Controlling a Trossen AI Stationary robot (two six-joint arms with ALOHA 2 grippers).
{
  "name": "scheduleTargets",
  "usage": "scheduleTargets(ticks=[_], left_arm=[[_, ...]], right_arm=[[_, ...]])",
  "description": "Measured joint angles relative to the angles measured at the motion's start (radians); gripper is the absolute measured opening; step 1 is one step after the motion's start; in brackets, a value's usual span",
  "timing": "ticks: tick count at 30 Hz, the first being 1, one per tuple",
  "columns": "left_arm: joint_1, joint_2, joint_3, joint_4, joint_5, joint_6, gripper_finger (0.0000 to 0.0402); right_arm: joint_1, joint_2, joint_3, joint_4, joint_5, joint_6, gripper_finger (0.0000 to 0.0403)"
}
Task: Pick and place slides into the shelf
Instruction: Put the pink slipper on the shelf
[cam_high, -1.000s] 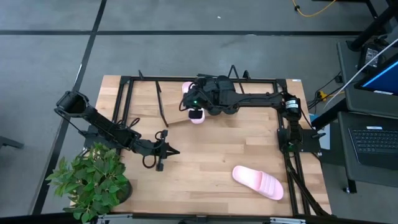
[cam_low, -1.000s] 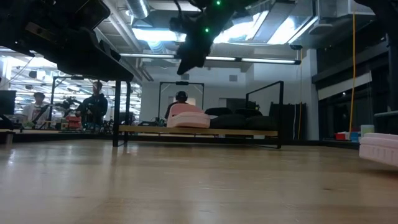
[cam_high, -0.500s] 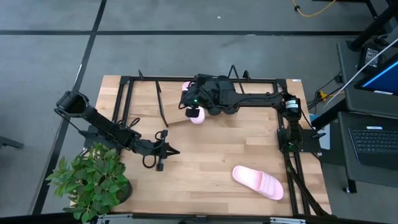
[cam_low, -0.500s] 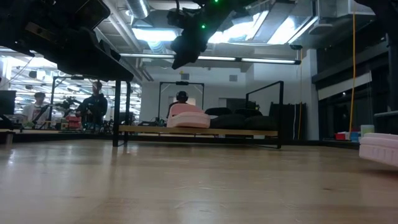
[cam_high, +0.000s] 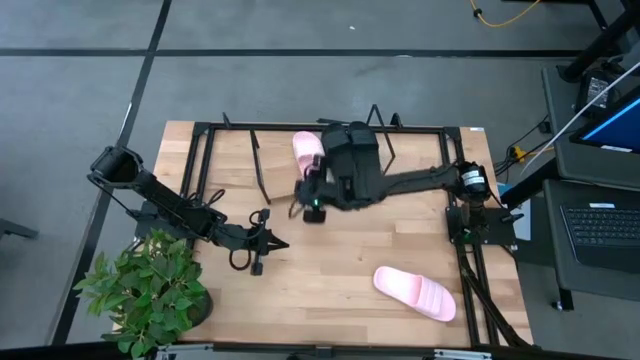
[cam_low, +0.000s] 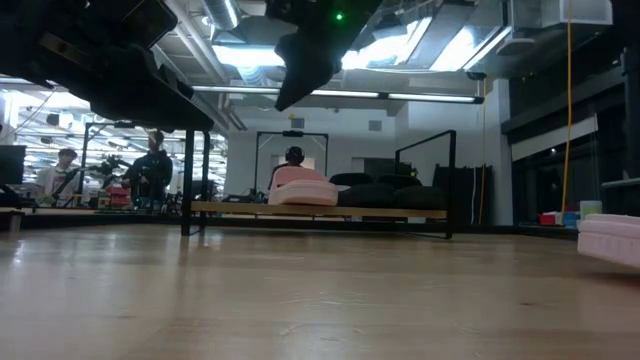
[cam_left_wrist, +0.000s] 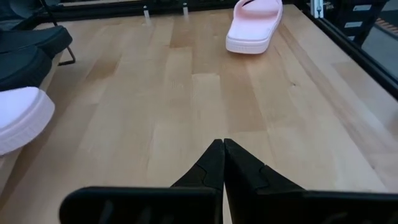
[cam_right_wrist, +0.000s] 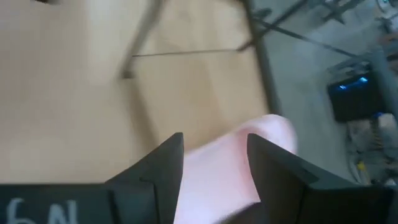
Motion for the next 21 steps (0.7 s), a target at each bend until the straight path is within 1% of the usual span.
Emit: scheduleTargets(ticks=[5, 8, 10, 14, 18, 21], left_arm=[[-0.007, 0.0, 0.0, -0.003, 0.003, -0.011, 0.0], [-0.017, 0.0, 0.0, -0.003, 0.003, -0.011, 0.0], [-0.021, 0.0, 0.0, -0.003, 0.005, -0.011, 0.0], [-0.025, 0.0, 0.0, 0.002, 0.005, -0.01, 0.0], [-0.024, 0.0, 0.0, 0.006, 0.001, -0.011, 0.0], [-0.021, 0.0, 0.0, 0.025, -0.004, -0.008, 0.0]], right_arm=[[0.076, -0.006, -0.108, 0.074, -0.001, 0.076, 0.0178], [0.113, -0.048, -0.204, 0.174, 0.0, 0.105, 0.0178], [0.134, -0.098, -0.272, 0.253, 0.006, 0.127, 0.0178], [0.174, -0.216, -0.42, 0.334, 0.091, 0.188, 0.0178], [0.221, -0.351, -0.55, 0.349, 0.182, 0.228, 0.0178], [0.259, -0.437, -0.644, 0.355, 0.193, 0.26, 0.0178]])
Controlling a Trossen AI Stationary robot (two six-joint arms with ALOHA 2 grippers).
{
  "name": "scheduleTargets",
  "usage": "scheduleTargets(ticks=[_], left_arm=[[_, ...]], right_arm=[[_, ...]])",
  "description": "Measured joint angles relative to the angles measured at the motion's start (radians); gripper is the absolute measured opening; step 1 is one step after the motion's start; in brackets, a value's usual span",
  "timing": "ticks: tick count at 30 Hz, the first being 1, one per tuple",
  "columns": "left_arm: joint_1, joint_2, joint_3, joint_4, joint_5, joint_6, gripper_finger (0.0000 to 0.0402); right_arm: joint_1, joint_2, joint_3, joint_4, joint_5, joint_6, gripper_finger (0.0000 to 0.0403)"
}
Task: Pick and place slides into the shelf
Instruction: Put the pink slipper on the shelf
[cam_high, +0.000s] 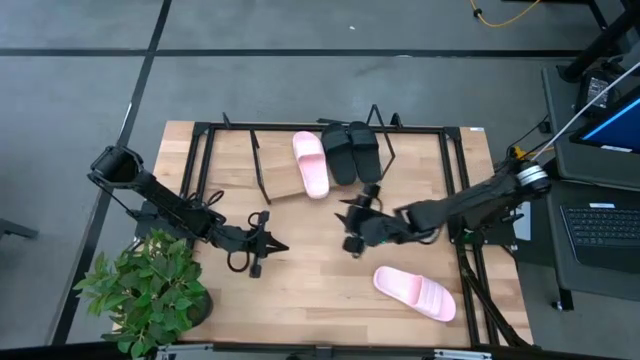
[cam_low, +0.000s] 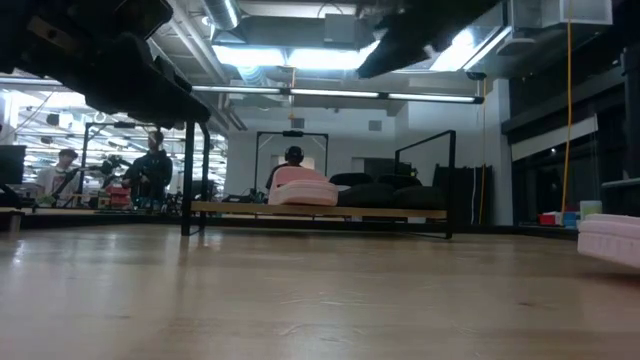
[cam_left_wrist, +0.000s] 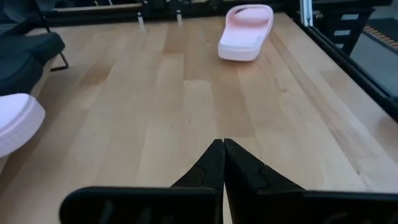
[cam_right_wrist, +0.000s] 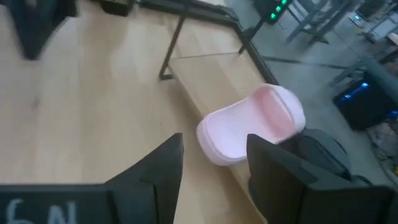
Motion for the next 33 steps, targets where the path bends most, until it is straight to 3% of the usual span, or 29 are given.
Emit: scheduleTargets(ticks=[8, 15, 26, 33], left_arm=[[0.045, 0.0, 0.0, 0.064, -0.002, 0.038, 0.0], [0.104, 0.0, 0.0, 0.154, 0.091, 0.061, 0.0], [0.17, 0.0, 0.0, 0.168, 0.141, 0.087, 0.0], [0.177, 0.0, 0.0, 0.168, 0.141, 0.087, 0.0]], right_arm=[[0.118, -0.193, -0.183, 0.01, 0.153, 0.048, 0.0178], [0.21, -0.305, -0.288, 0.009, 0.168, 0.082, 0.0178], [0.359, -0.39, -0.439, 0.003, 0.241, 0.28, 0.0178], [0.377, -0.396, -0.442, 0.006, 0.252, 0.251, 0.0178]])
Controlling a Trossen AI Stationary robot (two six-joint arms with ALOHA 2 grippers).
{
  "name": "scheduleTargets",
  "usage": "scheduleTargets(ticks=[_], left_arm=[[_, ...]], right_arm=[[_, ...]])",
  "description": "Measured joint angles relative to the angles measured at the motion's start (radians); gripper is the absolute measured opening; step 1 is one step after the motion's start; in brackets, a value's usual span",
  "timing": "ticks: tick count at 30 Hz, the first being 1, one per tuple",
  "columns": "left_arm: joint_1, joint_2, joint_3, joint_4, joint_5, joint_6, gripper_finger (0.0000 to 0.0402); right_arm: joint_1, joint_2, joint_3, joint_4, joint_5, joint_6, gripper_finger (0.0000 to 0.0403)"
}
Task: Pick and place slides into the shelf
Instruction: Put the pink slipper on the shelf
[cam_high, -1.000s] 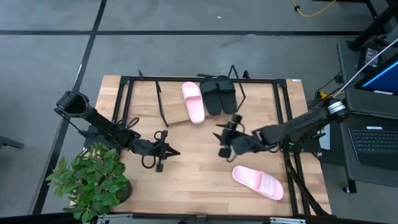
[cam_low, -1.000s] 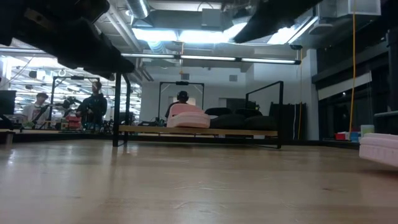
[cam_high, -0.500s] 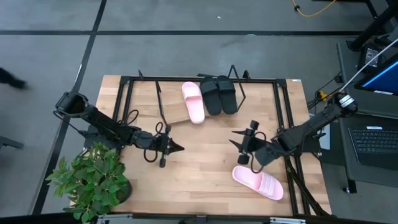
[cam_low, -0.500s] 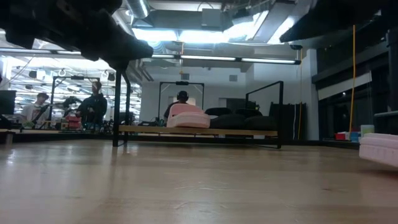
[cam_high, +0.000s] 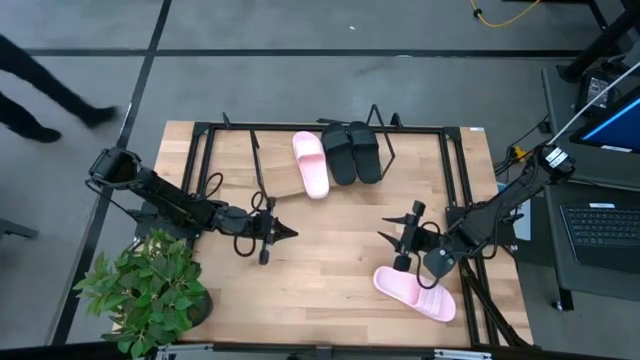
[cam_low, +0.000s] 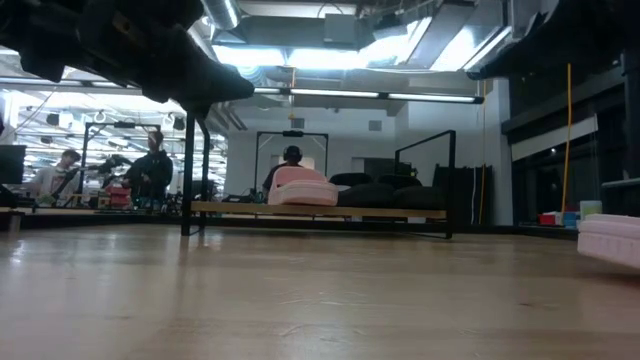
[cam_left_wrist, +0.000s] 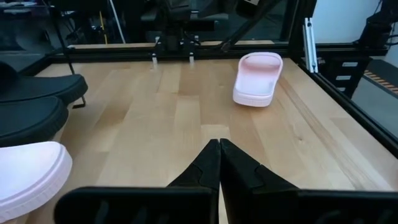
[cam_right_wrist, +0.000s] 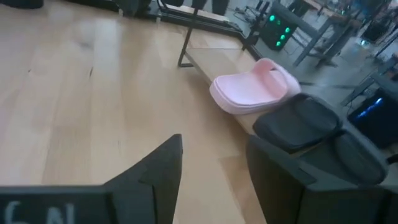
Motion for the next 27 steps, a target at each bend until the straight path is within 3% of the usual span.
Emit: scheduleTargets(ticks=[10, 20, 27], left_arm=[[0.0, 0.0, 0.0, -0.001, -0.003, 0.0, 0.0], [0.0, 0.0, 0.0, 0.0, -0.015, 0.0, 0.0], [0.0, 0.0, 0.0, -0.001, -0.074, 0.0, 0.0]], right_arm=[[0.0, 0.0, 0.035, 0.003, -0.001, -0.122, 0.0178], [0.0, -0.009, 0.039, -0.029, -0.156, -0.13, 0.0178], [0.0, -0.096, 0.039, -0.117, -0.207, -0.121, 0.0174]])
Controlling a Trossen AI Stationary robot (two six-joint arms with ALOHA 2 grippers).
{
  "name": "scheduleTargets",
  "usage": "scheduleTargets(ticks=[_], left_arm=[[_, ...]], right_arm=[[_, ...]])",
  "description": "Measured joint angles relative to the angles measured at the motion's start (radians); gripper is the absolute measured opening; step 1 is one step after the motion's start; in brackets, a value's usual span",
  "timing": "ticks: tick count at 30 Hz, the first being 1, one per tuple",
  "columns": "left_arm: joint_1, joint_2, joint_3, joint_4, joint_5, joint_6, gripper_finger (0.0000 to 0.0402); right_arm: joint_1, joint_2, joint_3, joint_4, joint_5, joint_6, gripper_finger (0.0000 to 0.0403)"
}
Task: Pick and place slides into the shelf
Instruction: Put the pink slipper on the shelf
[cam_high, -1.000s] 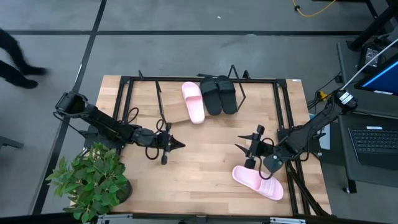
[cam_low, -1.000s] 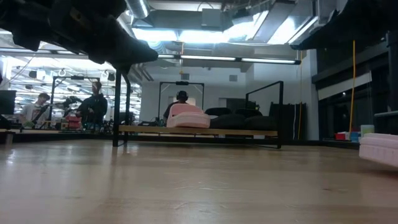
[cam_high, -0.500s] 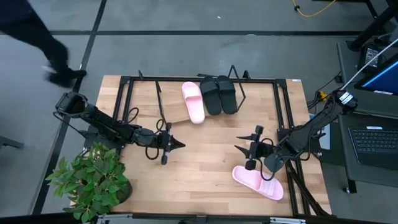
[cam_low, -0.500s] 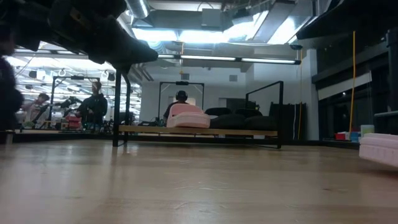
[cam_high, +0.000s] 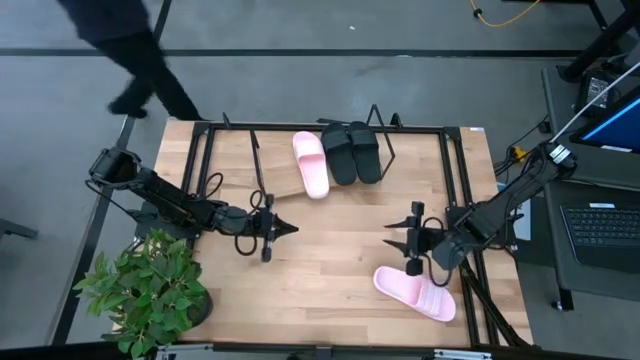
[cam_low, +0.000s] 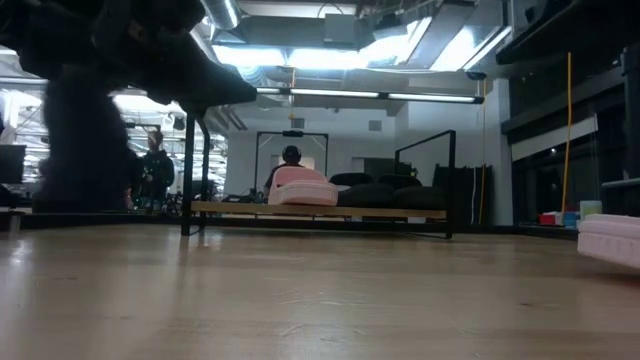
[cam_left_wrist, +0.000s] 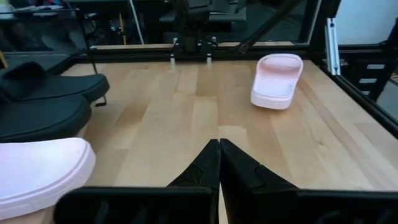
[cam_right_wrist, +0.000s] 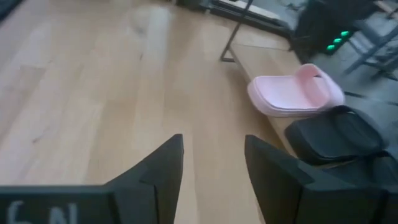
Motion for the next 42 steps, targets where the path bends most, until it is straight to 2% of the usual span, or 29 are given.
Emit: scheduleTargets(ticks=[5, 12, 17, 26, 31, 38, 42], left_arm=[[0.0, 0.0, 0.0, 0.002, -0.035, -0.001, 0.0], [0.0, 0.0, 0.0, 0.025, -0.068, -0.001, 0.0], [0.006, 0.0, 0.0, 0.032, -0.068, -0.001, 0.0], [0.057, 0.0, 0.0, 0.041, -0.068, -0.004, 0.0], [0.066, 0.0, 0.0, 0.045, -0.067, -0.004, 0.0], [0.066, 0.0, 0.0, 0.045, -0.065, -0.001, 0.0], [0.066, 0.0, 0.0, 0.044, -0.065, -0.001, 0.0]], right_arm=[[0.0, -0.092, 0.001, -0.064, -0.111, -0.003, 0.015], [0.0, -0.205, 0.001, -0.267, -0.241, 0.027, 0.0109], [0.0, -0.228, 0.001, -0.366, -0.386, 0.184, 0.0093], [0.0, -0.227, 0.001, -0.432, -0.661, 0.471, 0.0065], [0.0, -0.227, 0.001, -0.432, -0.753, 0.621, 0.0049], [0.0, -0.192, 0.001, -0.434, -0.776, 0.773, 0.0026], [0.0, -0.141, 0.001, -0.434, -0.861, 0.875, 0.0007]])
